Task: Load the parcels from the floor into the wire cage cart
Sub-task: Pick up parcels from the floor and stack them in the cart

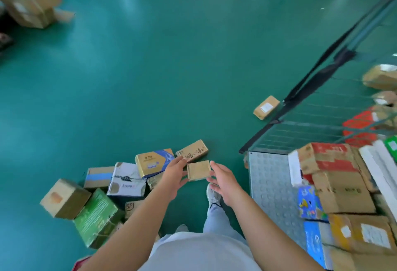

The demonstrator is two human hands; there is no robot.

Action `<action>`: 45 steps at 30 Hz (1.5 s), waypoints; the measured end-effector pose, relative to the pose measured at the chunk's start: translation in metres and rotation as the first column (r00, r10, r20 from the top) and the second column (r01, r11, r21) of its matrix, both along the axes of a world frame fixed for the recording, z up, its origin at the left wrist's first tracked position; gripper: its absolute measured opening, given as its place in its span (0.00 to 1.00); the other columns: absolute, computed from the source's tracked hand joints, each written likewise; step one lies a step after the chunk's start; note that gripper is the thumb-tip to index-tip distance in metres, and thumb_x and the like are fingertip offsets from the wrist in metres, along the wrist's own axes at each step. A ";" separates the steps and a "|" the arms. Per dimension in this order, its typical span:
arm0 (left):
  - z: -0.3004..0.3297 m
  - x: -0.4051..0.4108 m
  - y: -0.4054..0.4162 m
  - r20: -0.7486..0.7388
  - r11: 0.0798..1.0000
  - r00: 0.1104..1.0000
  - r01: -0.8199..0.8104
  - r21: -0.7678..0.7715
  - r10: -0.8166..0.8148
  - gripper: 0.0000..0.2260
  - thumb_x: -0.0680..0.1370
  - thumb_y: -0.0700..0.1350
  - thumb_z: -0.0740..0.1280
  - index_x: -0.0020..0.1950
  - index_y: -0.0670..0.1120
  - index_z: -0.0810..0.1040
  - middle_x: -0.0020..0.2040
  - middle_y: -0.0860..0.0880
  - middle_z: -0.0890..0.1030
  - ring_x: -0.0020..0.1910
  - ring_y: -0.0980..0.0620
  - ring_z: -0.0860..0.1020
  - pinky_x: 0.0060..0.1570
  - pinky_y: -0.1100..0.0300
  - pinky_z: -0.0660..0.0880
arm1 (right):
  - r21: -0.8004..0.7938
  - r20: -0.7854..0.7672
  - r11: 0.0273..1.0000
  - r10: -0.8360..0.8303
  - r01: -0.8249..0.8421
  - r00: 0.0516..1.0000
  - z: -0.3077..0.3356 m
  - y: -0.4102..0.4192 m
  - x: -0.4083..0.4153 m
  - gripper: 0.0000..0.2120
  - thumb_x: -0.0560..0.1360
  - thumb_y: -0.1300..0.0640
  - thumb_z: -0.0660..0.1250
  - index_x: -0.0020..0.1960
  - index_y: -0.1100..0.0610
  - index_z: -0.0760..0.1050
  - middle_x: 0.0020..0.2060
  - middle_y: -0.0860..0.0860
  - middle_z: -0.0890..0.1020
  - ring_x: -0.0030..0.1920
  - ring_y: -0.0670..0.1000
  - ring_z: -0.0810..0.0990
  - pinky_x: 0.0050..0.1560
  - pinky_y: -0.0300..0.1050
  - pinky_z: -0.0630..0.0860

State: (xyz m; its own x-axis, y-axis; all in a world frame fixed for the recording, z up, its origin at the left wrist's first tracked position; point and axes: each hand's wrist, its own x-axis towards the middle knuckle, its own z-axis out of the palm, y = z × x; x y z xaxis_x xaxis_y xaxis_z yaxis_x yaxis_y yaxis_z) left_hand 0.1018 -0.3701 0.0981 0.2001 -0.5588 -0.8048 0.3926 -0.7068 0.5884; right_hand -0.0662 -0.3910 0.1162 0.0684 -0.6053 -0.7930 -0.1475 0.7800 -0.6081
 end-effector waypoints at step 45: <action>-0.341 0.262 -0.003 0.110 0.571 0.659 -0.712 0.410 0.744 0.13 0.85 0.44 0.62 0.70 0.51 0.74 0.63 0.51 0.77 0.60 0.49 0.77 0.56 0.52 0.78 | 0.266 -0.139 0.314 0.948 -0.911 0.287 -0.358 -0.179 0.349 0.08 0.83 0.50 0.60 0.58 0.48 0.76 0.54 0.51 0.81 0.58 0.54 0.80 0.64 0.56 0.77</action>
State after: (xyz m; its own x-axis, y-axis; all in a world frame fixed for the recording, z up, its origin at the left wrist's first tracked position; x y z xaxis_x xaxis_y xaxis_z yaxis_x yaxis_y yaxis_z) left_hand 0.3637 -0.3727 -0.2433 0.3348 0.1105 -0.9358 0.9044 -0.3164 0.2862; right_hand 0.2825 -0.5695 -0.2421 0.3363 -0.1653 -0.9271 -0.9330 0.0749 -0.3519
